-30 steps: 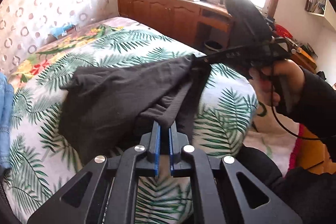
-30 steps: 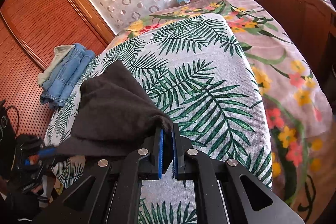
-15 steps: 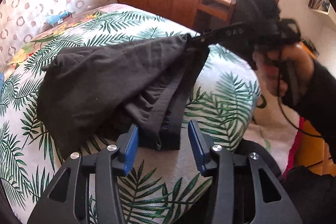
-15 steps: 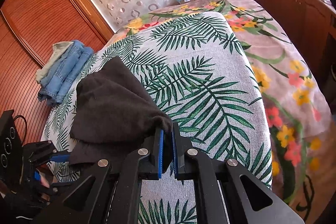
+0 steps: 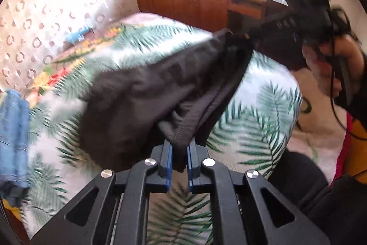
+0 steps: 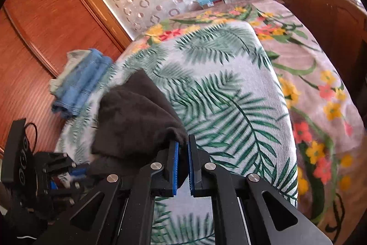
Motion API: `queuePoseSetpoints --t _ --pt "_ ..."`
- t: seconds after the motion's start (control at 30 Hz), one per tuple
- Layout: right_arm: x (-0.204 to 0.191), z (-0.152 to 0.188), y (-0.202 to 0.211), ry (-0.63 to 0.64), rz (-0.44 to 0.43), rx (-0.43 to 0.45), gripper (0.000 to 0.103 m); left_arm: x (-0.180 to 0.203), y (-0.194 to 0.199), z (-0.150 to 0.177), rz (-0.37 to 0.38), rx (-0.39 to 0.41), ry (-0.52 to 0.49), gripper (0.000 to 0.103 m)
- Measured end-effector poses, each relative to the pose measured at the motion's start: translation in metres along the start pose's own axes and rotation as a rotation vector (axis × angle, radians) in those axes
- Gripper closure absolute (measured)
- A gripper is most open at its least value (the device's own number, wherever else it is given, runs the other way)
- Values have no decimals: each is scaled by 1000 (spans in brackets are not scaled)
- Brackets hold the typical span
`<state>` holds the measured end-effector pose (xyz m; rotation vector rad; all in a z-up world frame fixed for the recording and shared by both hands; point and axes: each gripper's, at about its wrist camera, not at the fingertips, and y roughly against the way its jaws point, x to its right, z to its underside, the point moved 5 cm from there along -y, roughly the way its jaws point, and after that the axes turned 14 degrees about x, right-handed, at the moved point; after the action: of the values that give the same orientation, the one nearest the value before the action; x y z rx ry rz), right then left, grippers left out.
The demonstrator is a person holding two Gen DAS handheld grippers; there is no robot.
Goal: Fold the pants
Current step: 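Lift the pants with both tools and swing them over the bed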
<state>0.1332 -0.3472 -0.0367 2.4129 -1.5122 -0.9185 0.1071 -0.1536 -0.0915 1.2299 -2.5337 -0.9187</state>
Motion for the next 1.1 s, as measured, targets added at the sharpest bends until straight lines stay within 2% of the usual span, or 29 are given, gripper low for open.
queuePoseSetpoints --t 0.17,0.3,0.4,0.53,0.7,0.83,0.9,1.0,1.1 --pt "-40 -36 47 50 -61 61 97 -26 74 -62 -25 127 -4 93" --pt "-77 -68 94 102 -106 131 97 -31 132 -110 -49 229 -47 93" --pt "-100 -86 122 129 -134 170 97 -39 154 -130 -64 250 -74 93" --pt "-105 -89 121 111 -145 141 97 -57 148 -127 -69 211 -60 93" --pt "-89 -90 82 54 -135 87 96 -86 109 -118 -95 158 -24 93" --pt "-98 -123 45 62 -128 97 97 -121 90 -141 -159 183 -15 93" --pt "-105 -149 34 68 -134 129 97 -143 95 -170 -197 234 -8 93" --pt "-115 -182 33 66 -177 202 97 -156 108 -194 -219 288 -11 93" --pt "-116 -187 37 63 -203 227 97 -155 107 -184 -226 283 -25 93"
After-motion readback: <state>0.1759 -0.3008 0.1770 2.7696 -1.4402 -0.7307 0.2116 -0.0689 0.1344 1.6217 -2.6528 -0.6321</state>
